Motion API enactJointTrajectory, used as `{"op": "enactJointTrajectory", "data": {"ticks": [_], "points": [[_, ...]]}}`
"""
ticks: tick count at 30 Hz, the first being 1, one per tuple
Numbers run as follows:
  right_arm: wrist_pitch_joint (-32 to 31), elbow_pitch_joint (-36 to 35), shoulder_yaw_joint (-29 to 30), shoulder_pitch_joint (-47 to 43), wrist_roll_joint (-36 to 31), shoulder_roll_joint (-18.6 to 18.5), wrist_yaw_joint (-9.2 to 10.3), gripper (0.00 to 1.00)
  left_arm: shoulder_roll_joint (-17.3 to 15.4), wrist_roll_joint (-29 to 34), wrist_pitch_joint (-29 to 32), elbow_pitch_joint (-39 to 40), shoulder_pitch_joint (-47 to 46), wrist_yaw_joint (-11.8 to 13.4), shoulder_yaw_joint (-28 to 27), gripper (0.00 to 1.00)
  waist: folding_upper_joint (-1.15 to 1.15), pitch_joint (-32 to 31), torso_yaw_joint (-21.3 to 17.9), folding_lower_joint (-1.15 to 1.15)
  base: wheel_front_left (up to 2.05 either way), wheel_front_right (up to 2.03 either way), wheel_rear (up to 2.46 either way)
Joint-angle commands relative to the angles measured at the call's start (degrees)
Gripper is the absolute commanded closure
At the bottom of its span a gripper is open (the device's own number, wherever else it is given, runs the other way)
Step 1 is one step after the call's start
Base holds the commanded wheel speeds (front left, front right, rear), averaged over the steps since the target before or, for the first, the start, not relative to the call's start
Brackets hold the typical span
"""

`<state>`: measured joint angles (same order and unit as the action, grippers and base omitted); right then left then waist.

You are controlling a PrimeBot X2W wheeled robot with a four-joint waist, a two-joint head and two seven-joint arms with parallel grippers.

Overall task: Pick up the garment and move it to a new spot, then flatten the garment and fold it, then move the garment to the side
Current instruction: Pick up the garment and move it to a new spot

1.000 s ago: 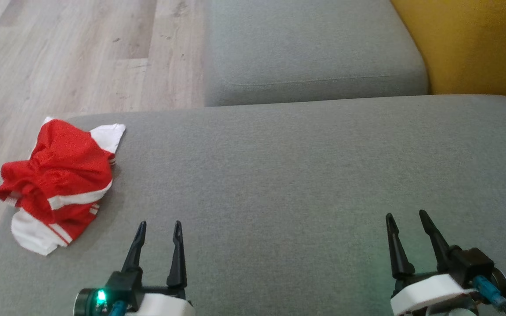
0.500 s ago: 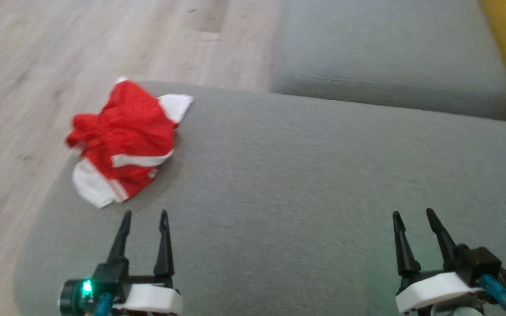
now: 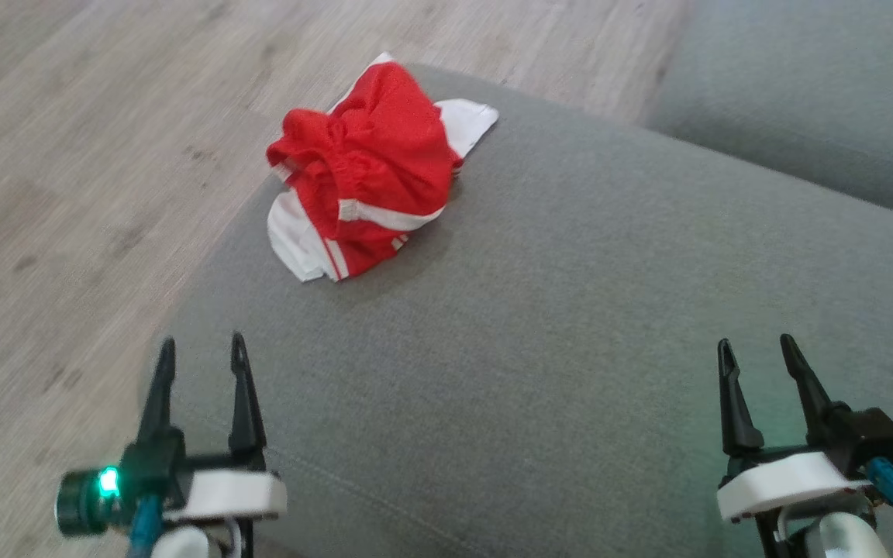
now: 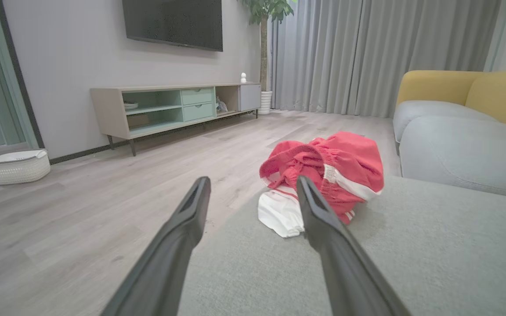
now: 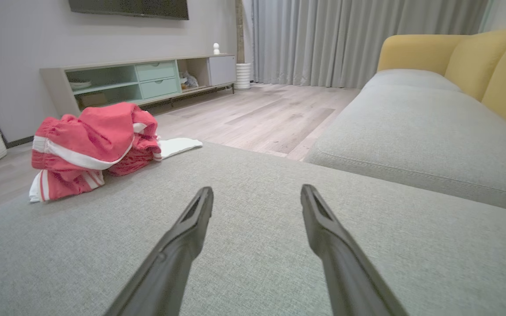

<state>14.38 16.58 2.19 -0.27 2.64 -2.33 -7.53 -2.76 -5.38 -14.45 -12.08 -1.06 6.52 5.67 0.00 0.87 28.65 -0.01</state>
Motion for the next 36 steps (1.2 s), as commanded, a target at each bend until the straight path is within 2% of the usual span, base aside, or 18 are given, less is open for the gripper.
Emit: {"op": "enactJointTrajectory", "data": {"ticks": [1, 4, 10, 20, 29, 30, 31, 32, 33, 36], "points": [[0.62, -2.28, -0.88, 2.43, -1.74, -0.54, 0.04, 0.00, -0.12, 0.53, -0.55, 2.32, -5.51, -0.77, -1.72, 0.00, 0.00, 3.44, 1.85, 0.01, 0.00, 0.00, 0.00], [0.62, -3.08, -0.08, 3.54, -4.98, -0.54, 0.04, 0.00, -0.12, 1.20, -0.55, 1.41, -9.95, -2.02, -0.55, 0.00, 0.00, 7.00, 1.80, 0.01, 0.00, 0.00, 0.00], [0.62, -4.27, 0.82, 6.13, -9.36, -2.49, 0.04, 0.00, -0.12, -0.37, -0.55, -2.92, -19.57, -1.09, 2.90, 0.00, 0.00, 13.68, -0.04, 0.01, 0.00, 0.00, 0.00], [0.62, -5.86, 0.98, 8.19, -10.28, -7.97, 0.04, 0.00, -0.12, -4.92, -0.55, -15.47, -30.55, 1.21, 5.29, 0.00, 0.00, 21.82, -2.71, 0.01, 0.00, 0.00, 0.00], [0.62, -7.59, 2.00, 8.87, -10.61, -10.35, 0.04, 0.00, -0.12, -9.85, -0.55, -17.82, -33.96, 3.09, 6.02, 0.00, 0.00, 26.67, -3.52, 0.01, 0.00, 0.00, 0.00], [0.62, -7.69, 2.02, 9.01, -10.71, -10.39, 0.04, 0.00, -0.12, -10.26, -0.55, -17.73, -34.16, 3.20, 6.12, 0.24, 0.00, 26.97, -3.52, 0.01, 0.00, 0.00, 0.00], [0.62, -7.70, 2.05, 9.13, -10.80, -10.43, 0.04, 0.00, -0.12, -10.87, -0.55, -17.40, -34.30, 3.35, 6.10, 0.64, 0.00, 27.17, -3.48, 0.01, 0.00, 0.00, 0.00], [0.62, -7.67, 2.01, 9.23, -10.87, -10.42, 0.04, 0.00, -0.12, -11.71, -0.55, -16.90, -34.36, 3.24, 6.12, 0.89, 0.00, 27.32, -3.43, 0.01, 0.00, 0.00, 0.00], [0.62, -7.62, 1.95, 9.34, -10.91, -10.37, 0.04, 0.00, -0.12, -12.31, -0.55, -16.52, -34.40, 2.95, 6.38, 1.00, 0.00, 27.43, -3.38, 0.01, 0.00, 0.00, 0.00], [0.62, -7.14, 1.56, 9.49, -10.83, -10.08, 0.04, 0.00, -0.12, -13.64, -0.55, -15.61, -34.38, 2.15, 6.67, 1.00, 0.00, 26.77, -3.40, 0.01, 0.00, 0.00, 0.00]]}}
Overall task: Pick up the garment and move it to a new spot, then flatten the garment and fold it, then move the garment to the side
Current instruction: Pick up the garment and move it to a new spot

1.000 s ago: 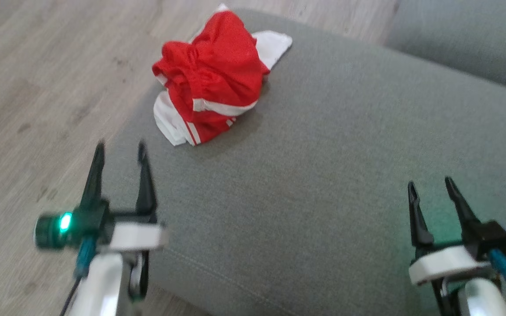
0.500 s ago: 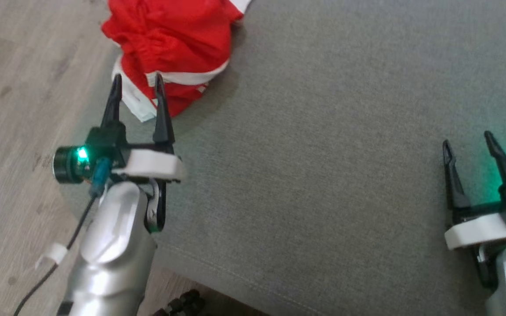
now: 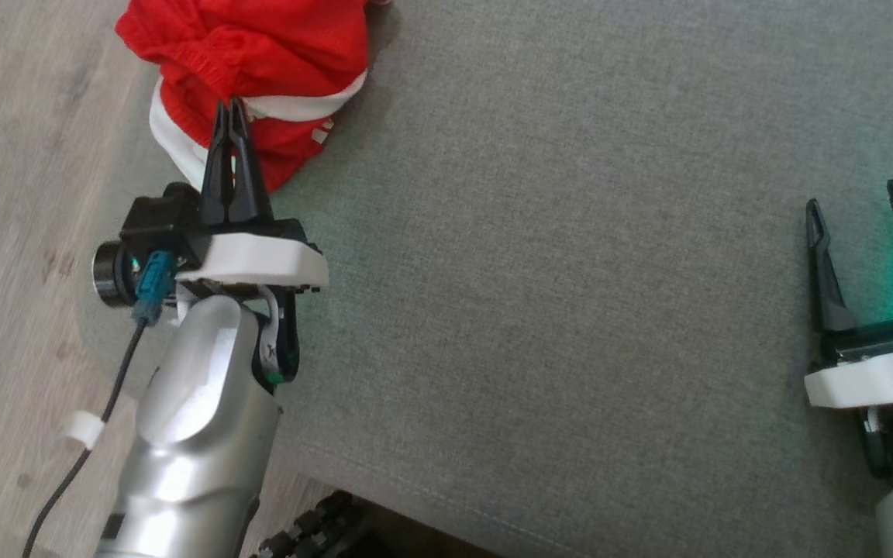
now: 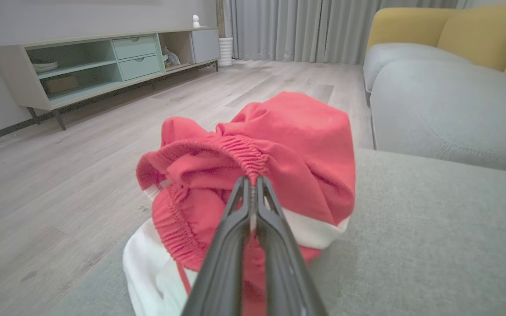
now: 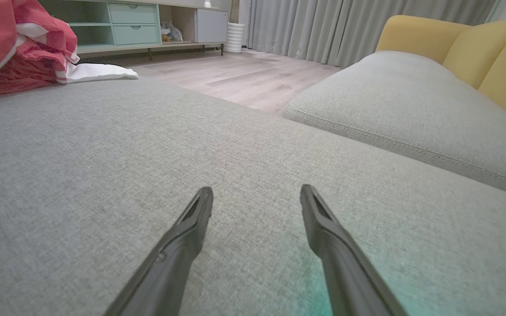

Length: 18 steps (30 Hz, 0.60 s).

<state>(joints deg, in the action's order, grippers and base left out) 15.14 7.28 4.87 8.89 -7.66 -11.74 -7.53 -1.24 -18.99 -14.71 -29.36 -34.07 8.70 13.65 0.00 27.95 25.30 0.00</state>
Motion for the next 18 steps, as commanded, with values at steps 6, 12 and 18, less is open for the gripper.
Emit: {"op": "enactJointTrajectory", "data": {"ticks": [6, 12, 18], "points": [[-0.15, 3.51, -2.42, 0.64, 0.32, 2.00, 0.04, 0.00, -1.64, 2.48, -0.29, 7.12, -0.81, -3.07, -2.40, 1.00, 0.00, -5.75, -1.89, 0.00, 0.00, 0.00, 0.00], [-0.15, 4.94, -3.58, 0.63, 1.90, 6.45, 0.04, 0.00, -2.33, 8.86, -0.29, 12.70, -2.47, -7.85, -4.10, 1.00, 0.00, -14.64, -7.55, 0.00, 0.00, 0.00, 0.00], [-0.15, 5.15, -4.42, -0.66, 3.87, 8.66, 0.04, 0.00, -4.94, 12.17, -0.29, 14.64, -7.23, -12.22, -3.42, 1.00, 0.00, -22.22, -17.33, 0.00, 0.00, 0.00, 0.00]]}}
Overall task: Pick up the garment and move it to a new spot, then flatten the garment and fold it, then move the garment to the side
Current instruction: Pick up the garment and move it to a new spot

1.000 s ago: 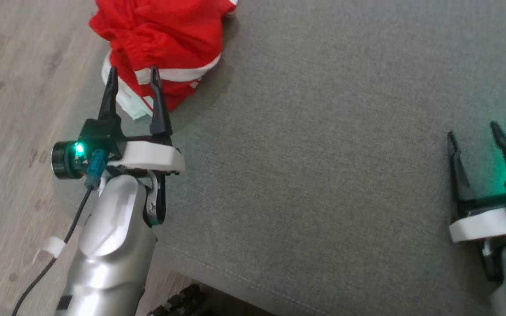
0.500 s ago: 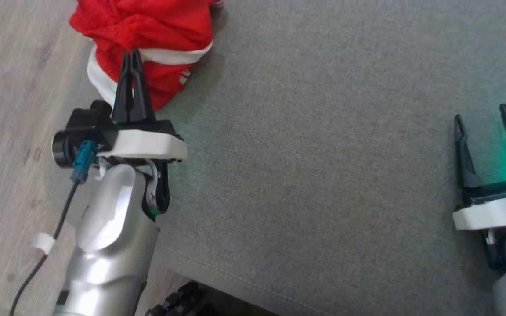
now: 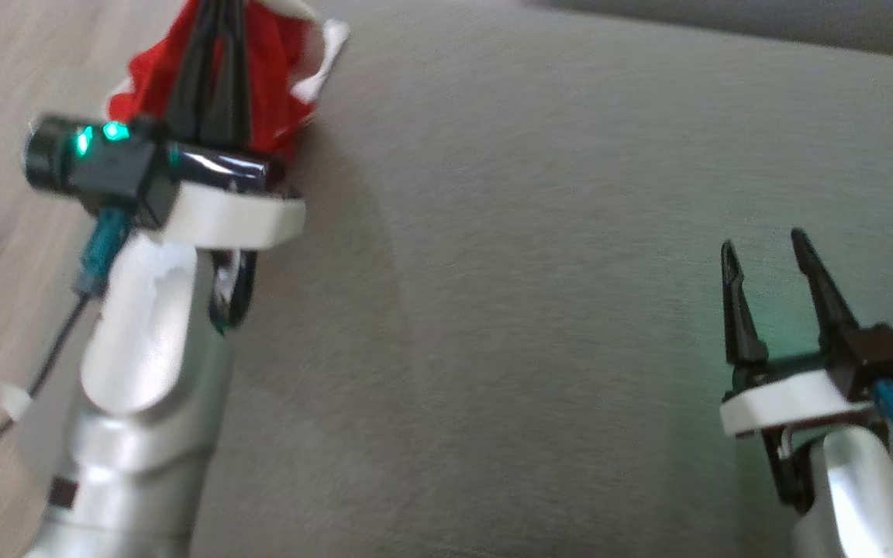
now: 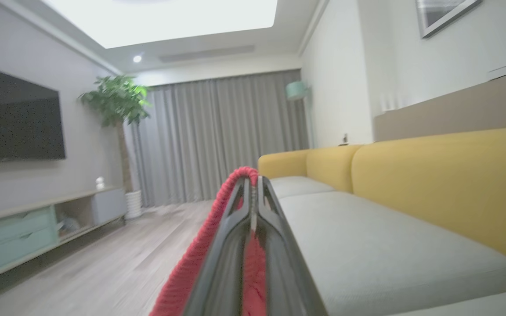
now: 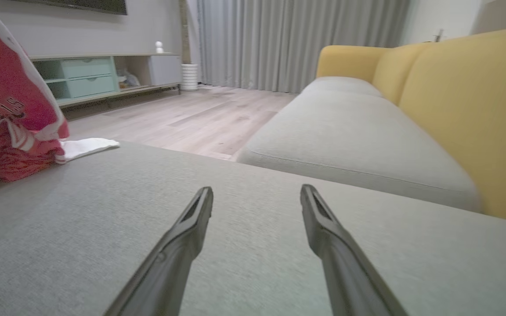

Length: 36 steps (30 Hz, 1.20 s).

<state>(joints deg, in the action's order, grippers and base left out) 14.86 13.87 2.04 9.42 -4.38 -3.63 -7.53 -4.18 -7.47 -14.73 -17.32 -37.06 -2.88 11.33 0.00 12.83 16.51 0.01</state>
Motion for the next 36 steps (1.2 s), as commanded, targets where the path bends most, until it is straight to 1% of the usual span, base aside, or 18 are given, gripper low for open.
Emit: {"op": "enactJointTrajectory", "data": {"ticks": [1, 2, 3, 7, 12, 15, 19, 22, 25, 31, 32, 33, 35, 36], "points": [[0.14, -1.46, -1.87, -1.47, 0.88, 0.64, 0.04, 0.00, -2.47, 0.94, -0.27, 2.82, -5.19, -1.09, -0.94, 1.00, 0.00, -8.12, -10.60, -0.01, 0.00, 0.00, 0.00], [0.14, -1.51, -2.18, -1.74, 1.70, 0.69, 0.04, 0.00, -2.73, 1.00, -0.27, 3.17, -6.12, -1.52, -0.71, 1.00, 0.00, -8.97, -12.48, -0.01, 0.00, 0.00, 0.00], [0.14, -1.51, -2.18, -1.74, 1.70, 0.69, 0.04, 0.00, -2.73, 1.00, -0.27, 3.17, -6.12, -1.52, -0.71, 1.00, 0.00, -8.97, -12.48, -0.01, 0.00, 0.00, 0.00], [0.14, -2.04, -3.07, -2.67, 5.10, 0.73, 0.04, 0.00, -3.03, 0.53, -0.21, 4.66, -8.99, -2.89, 1.09, 1.00, 0.00, -12.02, -20.01, -0.01, 0.00, 0.00, 0.00], [0.14, -3.53, -3.54, -3.79, 7.07, 0.74, 0.04, 0.00, -2.61, -1.17, 2.12, 7.18, -11.73, -3.66, 3.23, 1.00, 0.00, -13.84, -28.86, -0.01, 0.00, 0.00, 0.00], [0.14, -4.91, -3.22, -4.96, 8.08, 0.74, 0.04, 0.00, -1.71, -2.35, 3.23, 7.50, -12.80, -3.79, 4.39, 1.00, 0.00, -13.84, -32.54, -0.01, 0.00, 0.00, 0.00], [0.14, -6.06, -4.38, -5.82, 8.85, 0.75, 0.04, 0.00, -1.12, -3.07, 3.79, 4.56, -12.15, -3.32, 5.10, 1.00, 0.00, -13.43, -36.82, -0.01, 0.00, 0.00, 0.00], [0.14, -6.53, -4.43, -6.09, 9.43, 0.75, 0.04, 0.00, -0.64, -4.45, 3.81, 1.52, -9.92, -3.46, 6.14, 1.00, 0.00, -12.31, -38.60, -0.01, 0.00, 0.00, 0.00], [0.14, -6.95, -4.83, -6.20, 9.67, 0.75, 0.04, 0.00, -0.07, -6.24, 3.49, -1.58, -6.14, -3.85, 8.69, 1.00, 0.00, -10.43, -39.12, -0.01, 0.00, 0.00, 0.00], [0.14, -6.66, -5.32, -6.33, 10.13, 0.75, 0.04, 0.00, 0.89, -11.18, 1.98, -10.09, 6.01, -4.46, 17.35, 1.00, 0.00, -7.69, -37.49, -0.01, 0.00, 0.00, 0.00], [0.14, -6.44, -5.54, -6.36, 10.14, 0.75, 0.04, 0.00, 0.96, -11.88, 1.65, -11.92, 7.87, -4.51, 19.01, 0.86, 0.00, -7.60, -36.99, -0.01, 0.00, 0.00, 0.00], [0.14, -5.94, -5.78, -6.67, 10.31, 0.75, 0.04, 0.00, 1.05, -12.78, 0.72, -14.90, 10.80, -4.55, 21.18, 0.00, 0.00, -7.79, -35.75, -0.01, 0.00, 0.00, 0.00], [0.14, -5.12, -5.56, -7.28, 10.74, 0.75, 0.04, 0.00, 1.12, -12.89, -0.01, -16.74, 13.05, -3.81, 21.02, 0.00, 0.00, -8.49, -33.93, -0.01, 0.00, 0.00, 0.00], [0.14, -4.68, -5.55, -7.62, 11.13, 0.75, 0.04, 0.00, 1.16, -12.61, -0.16, -16.74, 14.10, -2.78, 20.53, 0.00, 0.00, -8.93, -33.02, -0.01, 0.00, 0.00, 0.00]]}}
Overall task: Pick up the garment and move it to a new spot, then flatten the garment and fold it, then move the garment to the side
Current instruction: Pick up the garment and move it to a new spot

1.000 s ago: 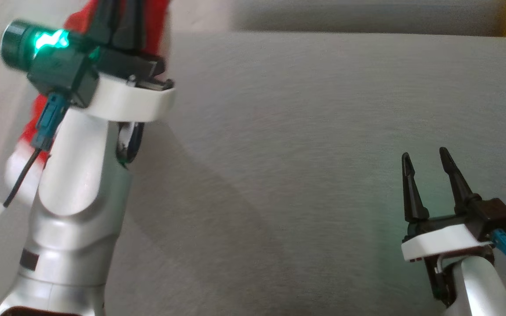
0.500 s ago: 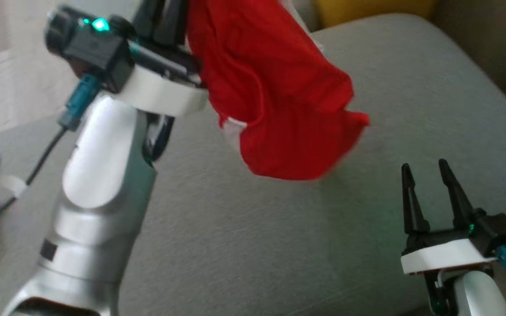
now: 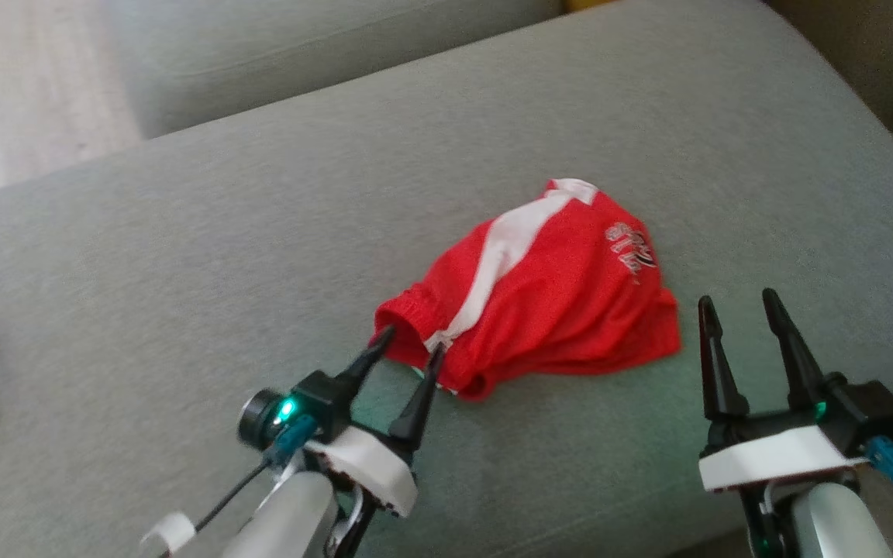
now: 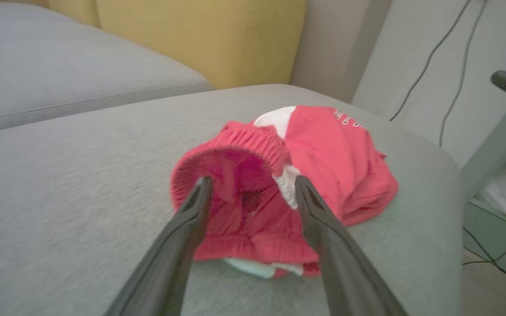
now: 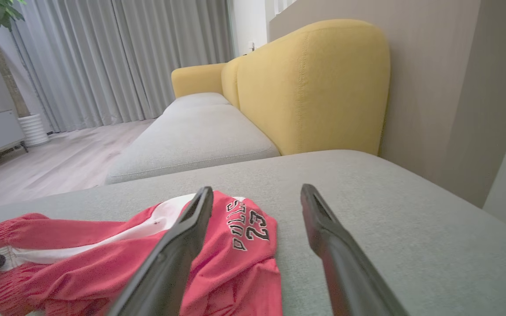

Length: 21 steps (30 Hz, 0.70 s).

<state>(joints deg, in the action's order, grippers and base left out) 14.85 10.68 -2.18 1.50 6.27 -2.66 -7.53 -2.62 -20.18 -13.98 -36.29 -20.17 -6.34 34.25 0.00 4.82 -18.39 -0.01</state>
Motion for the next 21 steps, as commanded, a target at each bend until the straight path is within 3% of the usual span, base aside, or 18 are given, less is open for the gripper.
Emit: {"op": "enactJointTrajectory", "data": {"ticks": [1, 5, 9, 21], "points": [[0.15, -1.11, -0.99, -0.15, 0.82, -0.22, 0.04, 0.00, -0.37, 0.76, -0.95, 3.85, -1.76, 1.91, -3.23, 0.00, 0.00, -1.47, 3.23, 0.01, 0.00, 0.00, 0.00], [0.15, 0.52, -0.15, -2.23, 0.86, -0.22, 0.04, 0.00, -0.29, 1.71, -0.99, 12.60, 5.85, 5.80, -7.16, 0.00, 0.00, -4.02, 8.30, 0.01, 0.00, 0.00, 0.00], [0.15, 1.34, 0.84, -3.93, 1.00, -0.22, 0.04, 0.00, -0.28, -0.07, -1.00, 20.45, 13.73, 7.95, -10.63, 0.00, 0.00, -6.23, 12.69, 0.01, 0.00, 0.00, 0.00], [0.15, -1.42, -0.30, -8.06, 1.69, -0.22, 0.04, 0.00, -0.27, 1.07, -1.01, 32.10, 25.98, 11.38, -16.89, 0.00, 0.00, -10.26, 18.19, 0.01, 0.00, 0.00, 0.00]]}}
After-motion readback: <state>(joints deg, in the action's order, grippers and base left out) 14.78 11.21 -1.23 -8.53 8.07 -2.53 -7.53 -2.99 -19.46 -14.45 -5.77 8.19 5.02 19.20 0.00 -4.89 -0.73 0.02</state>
